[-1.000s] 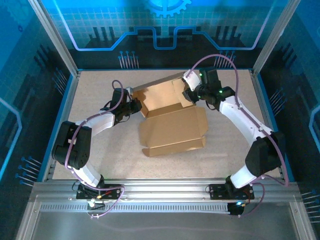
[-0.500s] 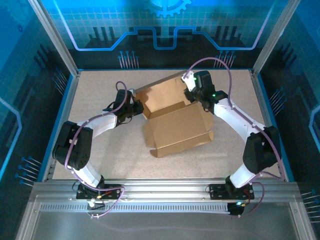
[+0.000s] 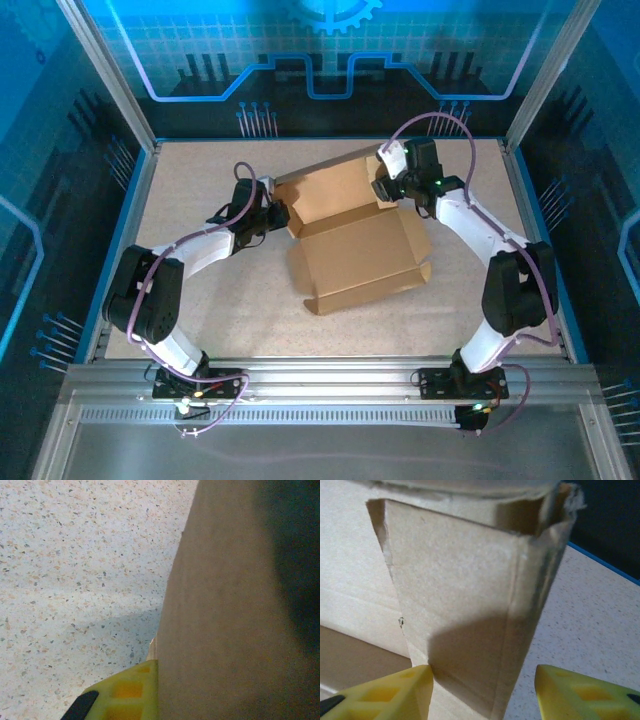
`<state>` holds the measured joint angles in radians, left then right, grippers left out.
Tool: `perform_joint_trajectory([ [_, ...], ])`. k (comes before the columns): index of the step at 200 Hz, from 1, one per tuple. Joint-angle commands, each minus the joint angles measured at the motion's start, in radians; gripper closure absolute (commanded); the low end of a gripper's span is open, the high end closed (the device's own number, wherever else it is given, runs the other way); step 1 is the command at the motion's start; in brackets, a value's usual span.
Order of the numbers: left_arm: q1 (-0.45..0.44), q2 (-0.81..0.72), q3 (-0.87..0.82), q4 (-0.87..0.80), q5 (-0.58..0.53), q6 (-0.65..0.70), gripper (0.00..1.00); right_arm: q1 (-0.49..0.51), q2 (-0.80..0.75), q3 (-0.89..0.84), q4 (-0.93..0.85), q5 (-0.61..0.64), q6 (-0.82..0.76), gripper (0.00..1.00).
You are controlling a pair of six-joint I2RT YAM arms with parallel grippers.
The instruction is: Fold the paper box
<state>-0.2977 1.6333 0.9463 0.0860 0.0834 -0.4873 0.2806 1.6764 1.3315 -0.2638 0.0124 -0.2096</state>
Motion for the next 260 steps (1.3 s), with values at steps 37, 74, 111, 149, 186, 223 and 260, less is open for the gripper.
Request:
perform_joint_trajectory([
  [37, -0.010, -0.044, 0.010, 0.014, 0.038, 0.021, 1.00, 0.007, 0.054, 0.065, -0.011, -0.098, -0.042, 0.56],
  [74, -0.017, -0.044, 0.011, 0.016, 0.035, 0.022, 1.00, 0.046, 0.093, 0.091, -0.023, -0.021, -0.047, 0.56],
  [111, -0.018, -0.040, 0.009, 0.018, 0.033, 0.022, 1.00, 0.082, 0.119, 0.103, -0.023, 0.090, -0.031, 0.49],
  [149, -0.021, -0.038, 0.010, 0.021, 0.033, 0.021, 1.00, 0.120, 0.142, 0.113, -0.006, 0.237, 0.011, 0.68],
  [186, -0.023, -0.038, 0.006, 0.018, 0.025, 0.027, 1.00, 0.153, 0.165, 0.118, 0.007, 0.437, 0.072, 0.89],
  [223, -0.022, -0.046, -0.004, 0.023, 0.024, 0.027, 1.00, 0.139, 0.155, 0.106, 0.021, 0.335, 0.092, 0.81],
  [260, -0.023, -0.052, -0.012, 0.032, 0.027, 0.026, 1.00, 0.128, 0.193, 0.140, -0.002, 0.267, 0.057, 0.70],
])
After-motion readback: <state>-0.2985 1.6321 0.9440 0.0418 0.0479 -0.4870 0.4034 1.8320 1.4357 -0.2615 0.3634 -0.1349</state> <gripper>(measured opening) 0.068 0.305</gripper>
